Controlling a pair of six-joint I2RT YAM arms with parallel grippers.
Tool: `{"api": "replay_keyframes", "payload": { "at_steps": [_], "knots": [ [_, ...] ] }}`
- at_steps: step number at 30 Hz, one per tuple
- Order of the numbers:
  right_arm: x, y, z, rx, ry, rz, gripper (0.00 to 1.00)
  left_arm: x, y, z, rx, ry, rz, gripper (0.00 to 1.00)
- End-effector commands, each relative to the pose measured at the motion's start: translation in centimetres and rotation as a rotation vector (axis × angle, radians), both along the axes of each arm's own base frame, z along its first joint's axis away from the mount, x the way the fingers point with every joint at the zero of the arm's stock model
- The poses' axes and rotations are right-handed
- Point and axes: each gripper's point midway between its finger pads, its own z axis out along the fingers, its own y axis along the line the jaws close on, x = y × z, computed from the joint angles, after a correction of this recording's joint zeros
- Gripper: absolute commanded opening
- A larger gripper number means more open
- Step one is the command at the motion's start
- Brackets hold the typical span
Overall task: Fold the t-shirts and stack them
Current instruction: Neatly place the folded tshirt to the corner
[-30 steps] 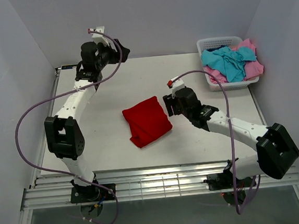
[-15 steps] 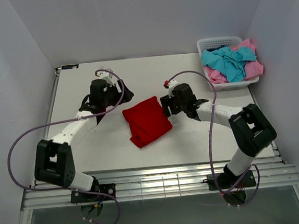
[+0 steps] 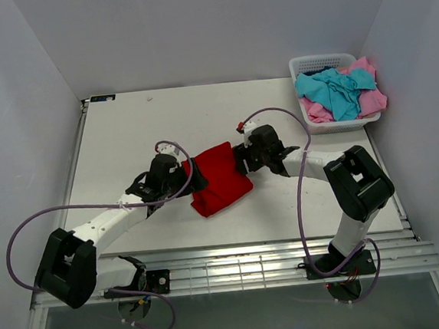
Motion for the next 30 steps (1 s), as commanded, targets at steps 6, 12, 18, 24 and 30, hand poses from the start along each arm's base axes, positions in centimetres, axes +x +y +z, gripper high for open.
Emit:
{"api": "replay_keyframes", "payload": {
  "at_steps": [6, 12, 18, 24, 30],
  "knots": [
    [1.1, 0.5, 3.5, 0.064, -0.083, -0.011, 0.72, -3.0, -0.1, -4.2, -0.017, 0.104, 0.005, 0.98],
    [0.8, 0.5, 4.0, 0.07, -0.089, -0.003, 0.72, -2.2, -1.1, -3.6, -0.088, 0.014, -0.029, 0.98],
    [0.3, 0.2, 3.1, 0.056, -0.067, -0.001, 0.72, -2.4, -2.9, -4.3, -0.182, -0.003, -0.095, 0.98],
    [-0.2, 0.1, 2.3, 0.051, -0.046, 0.008, 0.72, -2.7, -2.9, -5.7, -0.202, 0.003, -0.083, 0.98],
    [-0.9, 0.9, 0.6, 0.072, 0.016, 0.038, 0.7, -2.4, -2.9, -7.1, -0.221, -0.007, -0.066, 0.98]
  ]
}}
